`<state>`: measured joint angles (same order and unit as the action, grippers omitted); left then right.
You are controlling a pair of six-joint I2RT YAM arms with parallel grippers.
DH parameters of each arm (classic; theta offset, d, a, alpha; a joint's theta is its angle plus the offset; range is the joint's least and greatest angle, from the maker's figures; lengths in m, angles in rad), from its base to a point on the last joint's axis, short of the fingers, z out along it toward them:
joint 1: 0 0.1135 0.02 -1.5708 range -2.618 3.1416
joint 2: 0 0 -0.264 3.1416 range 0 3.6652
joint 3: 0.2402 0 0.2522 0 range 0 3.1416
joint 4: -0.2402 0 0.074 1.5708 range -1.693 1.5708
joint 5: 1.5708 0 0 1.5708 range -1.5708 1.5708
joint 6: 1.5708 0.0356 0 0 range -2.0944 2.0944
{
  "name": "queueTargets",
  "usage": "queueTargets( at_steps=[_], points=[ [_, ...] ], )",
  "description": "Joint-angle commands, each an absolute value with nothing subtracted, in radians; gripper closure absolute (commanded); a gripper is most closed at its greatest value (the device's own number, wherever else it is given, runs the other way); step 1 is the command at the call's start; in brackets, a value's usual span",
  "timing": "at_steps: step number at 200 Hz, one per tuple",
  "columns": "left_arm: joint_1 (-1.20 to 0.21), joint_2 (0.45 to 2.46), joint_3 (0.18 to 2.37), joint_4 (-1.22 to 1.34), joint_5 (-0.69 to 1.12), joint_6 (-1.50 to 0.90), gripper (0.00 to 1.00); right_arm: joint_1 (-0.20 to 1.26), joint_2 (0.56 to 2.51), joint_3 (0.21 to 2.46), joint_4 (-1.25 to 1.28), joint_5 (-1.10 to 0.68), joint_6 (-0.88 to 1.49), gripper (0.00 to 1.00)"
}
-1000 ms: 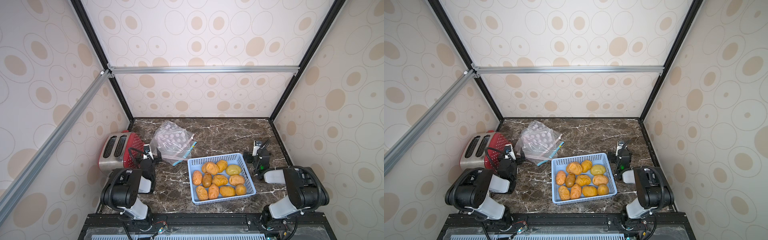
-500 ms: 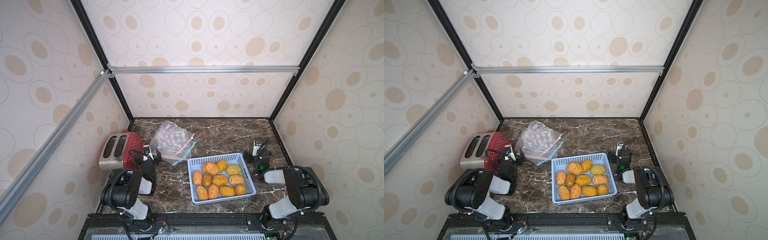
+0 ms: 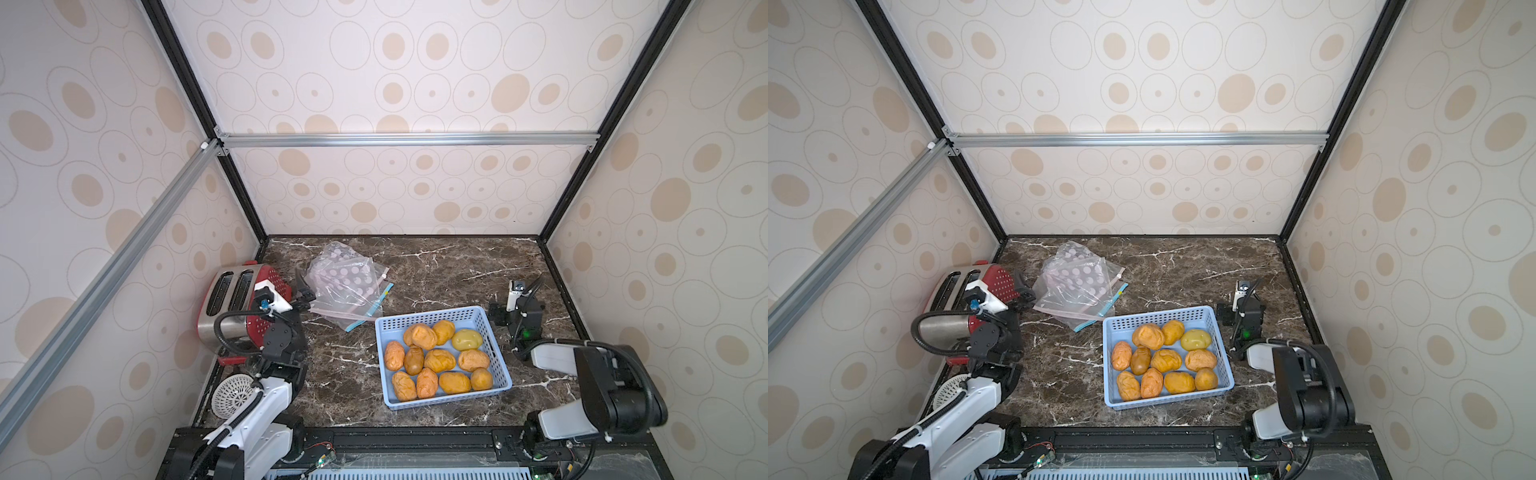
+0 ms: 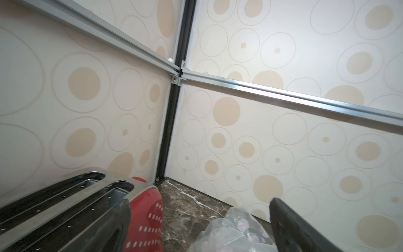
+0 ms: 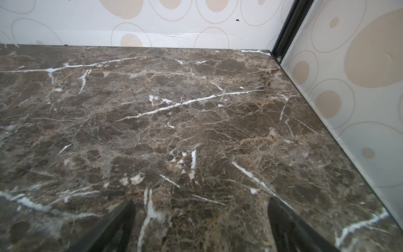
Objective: Put the potatoes into a zipper bag and zip it
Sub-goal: Pick up the zipper food storage bag.
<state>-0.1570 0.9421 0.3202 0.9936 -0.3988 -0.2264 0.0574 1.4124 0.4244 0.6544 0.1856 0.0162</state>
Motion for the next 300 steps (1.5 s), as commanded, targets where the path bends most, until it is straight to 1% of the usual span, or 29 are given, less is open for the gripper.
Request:
queueTargets(
  at_steps=[1,10,22,37,50,64,73,94,119,132,143,154,179,185,219,245,264,300],
  points=[
    [-0.141,0.96,0.516,0.658,-0.173,-0.351,0.01,0.056,1.267,0.54,0.401,0.235,0.12,0.07],
    [-0.141,0.997,0.635,0.531,-0.094,-0.313,0.01,0.057,1.225,0.579,0.324,0.205,0.181,0.09],
    [-0.144,1.056,0.814,0.333,-0.025,-0.253,0.01,0.056,1.19,0.598,0.282,0.127,0.231,0.14],
    [-0.149,1.13,1.016,0.095,0.007,-0.144,0.01,0.057,1.167,0.607,0.24,0.082,0.332,0.15],
    [-0.153,1.186,1.139,-0.049,0.02,-0.014,0.01,0.057,1.154,0.605,0.217,0.018,0.362,0.16],
    [-0.175,1.242,1.235,-0.206,0.041,0.147,0.01,0.056,1.143,0.591,0.215,-0.009,0.394,0.18],
    [-0.209,1.278,1.277,-0.306,0.022,0.259,0.01,0.057,1.137,0.577,0.226,-0.012,0.417,0.18],
    [-0.293,1.334,1.232,-0.41,-0.075,0.492,0.01,0.056,1.135,0.562,0.255,-0.021,0.448,0.19],
    [-0.39,1.402,1.087,-0.397,-0.234,0.711,0.02,0.057,1.159,0.57,0.251,-0.036,0.461,0.19],
    [-0.399,1.455,1.059,-0.377,-0.254,0.746,0.03,0.055,1.166,0.566,0.254,-0.029,0.466,0.19],
    [-0.399,1.501,1.065,-0.379,-0.242,0.752,0.06,0.056,1.168,0.562,0.256,-0.017,0.475,0.19],
    [-0.401,1.549,1.069,-0.363,-0.239,0.759,0.07,0.057,1.17,0.56,0.26,-0.012,0.48,0.19],
    [-0.405,1.672,1.103,-0.398,-0.249,0.765,0.18,0.056,1.175,0.554,0.27,-0.015,0.486,0.18],
    [-0.405,1.686,1.104,-0.397,-0.257,0.761,0.2,0.055,1.174,0.552,0.27,-0.014,0.484,0.18],
    [-0.406,1.663,1.047,-0.349,-0.241,0.777,0.19,0.056,1.179,0.549,0.273,-0.008,0.486,0.18],
    [-0.405,1.651,1.032,-0.322,-0.265,0.779,0.21,0.056,1.196,0.552,0.277,-0.019,0.496,0.18],
    [-0.405,1.644,1.028,-0.3,-0.268,0.782,0.25,0.056,1.197,0.551,0.279,-0.021,0.497,0.18],
    [-0.405,1.669,1.032,-0.265,-0.304,0.763,0.4,0.056,1.194,0.551,0.276,-0.017,0.497,0.18]
  ],
)
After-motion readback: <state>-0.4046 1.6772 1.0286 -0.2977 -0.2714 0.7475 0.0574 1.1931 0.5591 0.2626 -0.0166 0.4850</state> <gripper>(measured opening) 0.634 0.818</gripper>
